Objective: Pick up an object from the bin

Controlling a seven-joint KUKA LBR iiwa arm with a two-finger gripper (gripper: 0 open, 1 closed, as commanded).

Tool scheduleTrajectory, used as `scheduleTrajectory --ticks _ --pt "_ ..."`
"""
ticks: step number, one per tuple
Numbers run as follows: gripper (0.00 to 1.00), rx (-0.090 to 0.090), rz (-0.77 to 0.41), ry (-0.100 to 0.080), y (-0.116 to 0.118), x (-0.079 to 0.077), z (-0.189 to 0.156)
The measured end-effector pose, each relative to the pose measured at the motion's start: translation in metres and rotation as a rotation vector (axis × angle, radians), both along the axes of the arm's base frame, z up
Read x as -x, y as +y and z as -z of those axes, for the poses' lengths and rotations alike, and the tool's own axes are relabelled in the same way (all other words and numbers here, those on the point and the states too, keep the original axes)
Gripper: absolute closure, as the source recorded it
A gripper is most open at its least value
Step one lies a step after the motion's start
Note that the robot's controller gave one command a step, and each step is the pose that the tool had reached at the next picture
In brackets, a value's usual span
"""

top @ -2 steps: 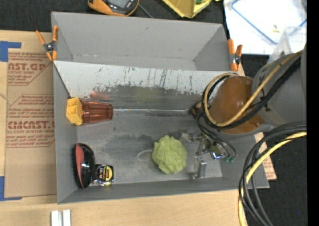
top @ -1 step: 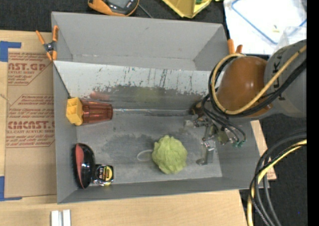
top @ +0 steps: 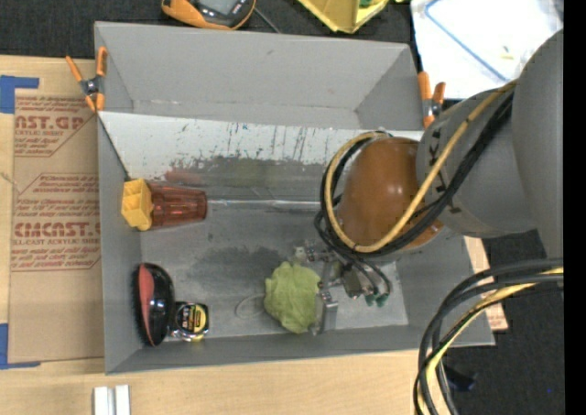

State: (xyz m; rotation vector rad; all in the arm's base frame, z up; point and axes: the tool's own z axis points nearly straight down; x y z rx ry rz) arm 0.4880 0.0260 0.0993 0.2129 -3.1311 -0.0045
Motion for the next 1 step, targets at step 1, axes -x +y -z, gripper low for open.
scheduleTrajectory --ticks 1 --pt "0.0 0.009 -0.11 -0.022 -0.0151 -0.0062 0.0296"
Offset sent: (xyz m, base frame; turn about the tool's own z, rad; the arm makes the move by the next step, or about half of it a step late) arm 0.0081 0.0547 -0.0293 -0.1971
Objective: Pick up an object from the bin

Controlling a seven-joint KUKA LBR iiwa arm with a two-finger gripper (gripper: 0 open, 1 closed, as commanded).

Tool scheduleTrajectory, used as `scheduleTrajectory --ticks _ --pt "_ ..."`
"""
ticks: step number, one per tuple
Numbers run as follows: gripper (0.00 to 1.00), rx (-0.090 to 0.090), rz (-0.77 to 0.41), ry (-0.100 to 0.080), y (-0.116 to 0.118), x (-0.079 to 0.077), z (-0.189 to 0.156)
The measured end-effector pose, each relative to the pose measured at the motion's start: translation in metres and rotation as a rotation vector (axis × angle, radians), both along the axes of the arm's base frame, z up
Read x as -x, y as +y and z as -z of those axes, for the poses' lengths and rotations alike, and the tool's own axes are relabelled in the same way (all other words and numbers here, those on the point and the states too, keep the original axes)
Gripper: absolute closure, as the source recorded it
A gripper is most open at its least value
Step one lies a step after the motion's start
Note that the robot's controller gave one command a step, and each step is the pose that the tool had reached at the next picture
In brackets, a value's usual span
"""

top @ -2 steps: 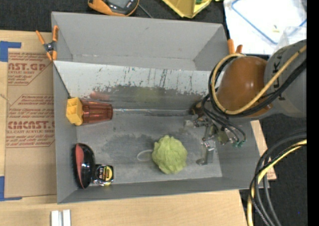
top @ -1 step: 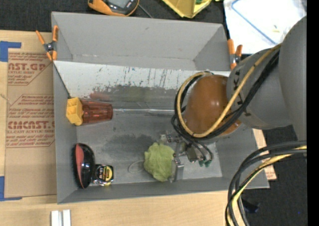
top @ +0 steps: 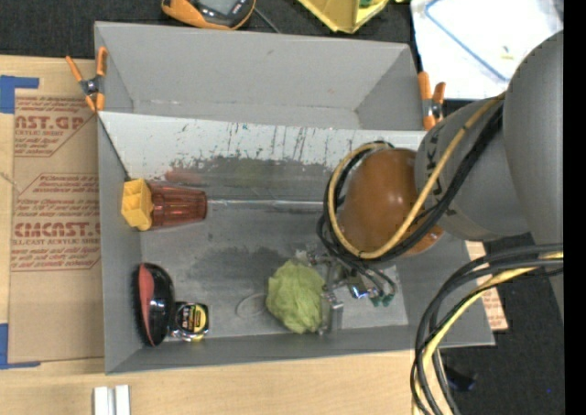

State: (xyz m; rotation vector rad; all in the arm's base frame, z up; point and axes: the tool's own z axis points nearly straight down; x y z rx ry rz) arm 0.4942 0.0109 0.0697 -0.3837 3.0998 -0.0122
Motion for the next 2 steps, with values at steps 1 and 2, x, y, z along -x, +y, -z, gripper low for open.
scheduleTrajectory --ticks 1,2 --pt "1.0 -0.008 -0.088 0.018 0.0712 -0.0019 -0.0001" --pt "1.0 -0.008 -0.087 0.018 0.0711 -0.0019 -0.0002"
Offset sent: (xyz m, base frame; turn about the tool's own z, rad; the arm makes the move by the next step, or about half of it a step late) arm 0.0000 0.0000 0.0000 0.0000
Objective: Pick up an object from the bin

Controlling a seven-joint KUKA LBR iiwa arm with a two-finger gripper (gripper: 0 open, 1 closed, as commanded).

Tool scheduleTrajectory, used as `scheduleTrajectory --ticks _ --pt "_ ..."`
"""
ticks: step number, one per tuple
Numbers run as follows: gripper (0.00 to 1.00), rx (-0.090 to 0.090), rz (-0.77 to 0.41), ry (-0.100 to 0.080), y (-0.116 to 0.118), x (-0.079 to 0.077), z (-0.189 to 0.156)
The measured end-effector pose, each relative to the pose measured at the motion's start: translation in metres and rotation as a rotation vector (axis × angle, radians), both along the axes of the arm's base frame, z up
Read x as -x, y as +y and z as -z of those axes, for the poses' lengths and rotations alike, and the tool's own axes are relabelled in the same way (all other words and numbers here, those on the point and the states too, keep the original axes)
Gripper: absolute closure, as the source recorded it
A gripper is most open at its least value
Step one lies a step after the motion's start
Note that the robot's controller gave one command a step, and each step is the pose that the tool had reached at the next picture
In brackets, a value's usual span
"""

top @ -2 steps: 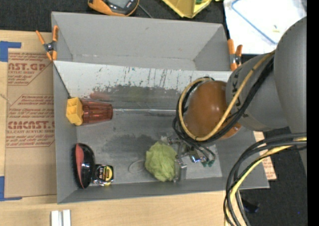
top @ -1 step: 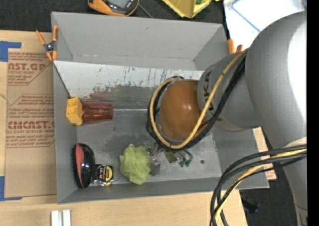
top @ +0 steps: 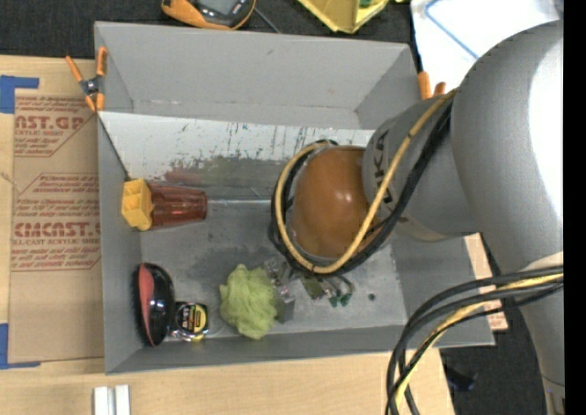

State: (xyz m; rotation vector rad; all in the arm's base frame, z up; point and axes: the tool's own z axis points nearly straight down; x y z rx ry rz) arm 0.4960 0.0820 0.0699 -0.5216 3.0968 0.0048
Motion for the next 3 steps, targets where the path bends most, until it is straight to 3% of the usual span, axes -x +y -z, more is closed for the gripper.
scheduleTrajectory --ticks 1,3 --pt "1.0 0.002 0.0 0.013 0.0 0.004 -0.026" --pt "1.0 0.001 0.0 0.003 0.0 0.001 -0.093"
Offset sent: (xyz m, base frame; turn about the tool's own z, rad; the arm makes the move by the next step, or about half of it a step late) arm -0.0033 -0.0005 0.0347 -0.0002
